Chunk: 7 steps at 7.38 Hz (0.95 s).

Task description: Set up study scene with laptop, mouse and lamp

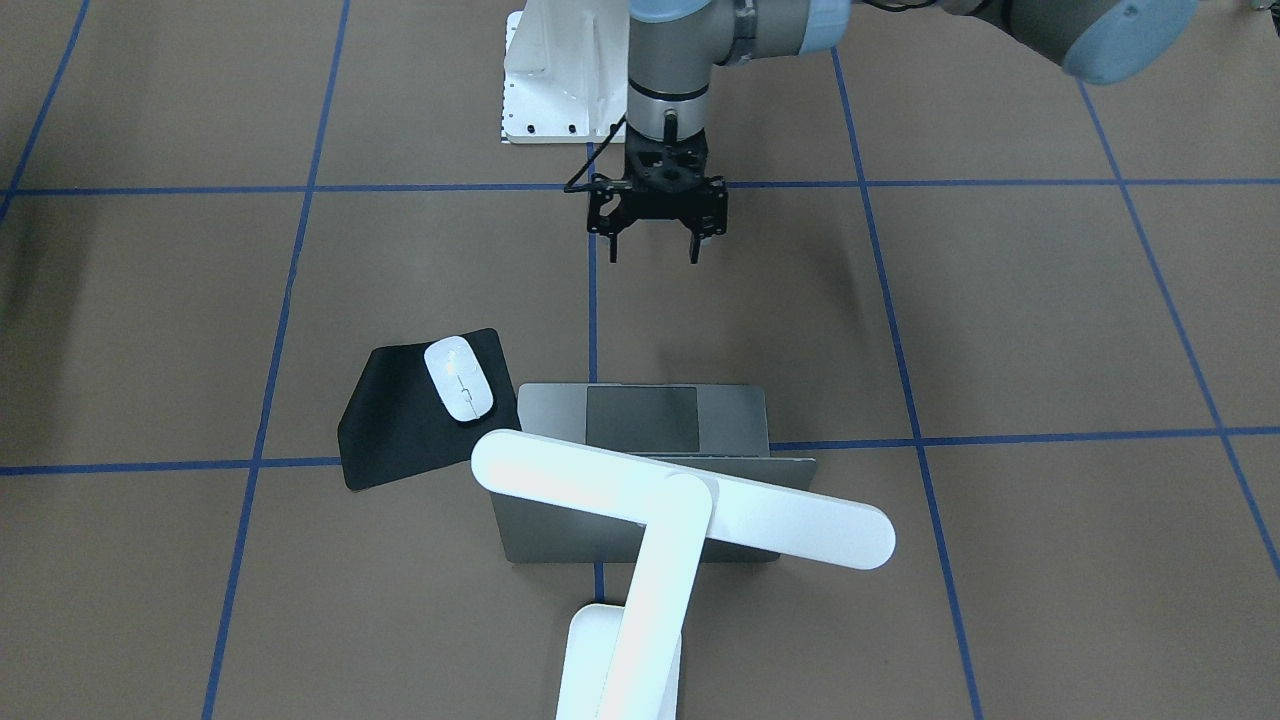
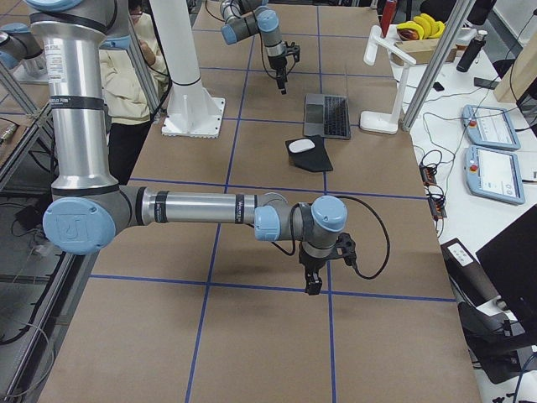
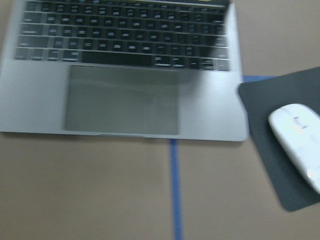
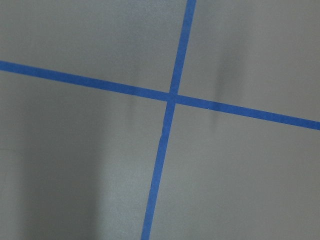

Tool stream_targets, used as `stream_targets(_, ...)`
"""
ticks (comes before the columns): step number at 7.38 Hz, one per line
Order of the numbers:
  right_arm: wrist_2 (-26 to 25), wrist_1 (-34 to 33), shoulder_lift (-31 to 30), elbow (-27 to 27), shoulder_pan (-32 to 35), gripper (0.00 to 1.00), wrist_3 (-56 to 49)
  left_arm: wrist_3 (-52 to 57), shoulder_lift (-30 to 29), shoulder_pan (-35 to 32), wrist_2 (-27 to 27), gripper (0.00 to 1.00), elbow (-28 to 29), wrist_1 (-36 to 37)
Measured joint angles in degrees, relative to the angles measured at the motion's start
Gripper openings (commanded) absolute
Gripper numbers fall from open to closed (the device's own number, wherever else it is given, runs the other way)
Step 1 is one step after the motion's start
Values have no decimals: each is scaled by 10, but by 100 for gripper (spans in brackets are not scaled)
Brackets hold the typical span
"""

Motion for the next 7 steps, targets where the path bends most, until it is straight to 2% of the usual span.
stream_targets(1,4,0,-1,0,8,100,0,35,40,-36,-32,100,-24,11)
stream_targets(3,7,-1,-10,1,23,100,0,151,113,-142,-112,100,-38,20)
stream_targets(7,14,1,-29,7,51,100,-7,460,229,-387,-284,100,31,10)
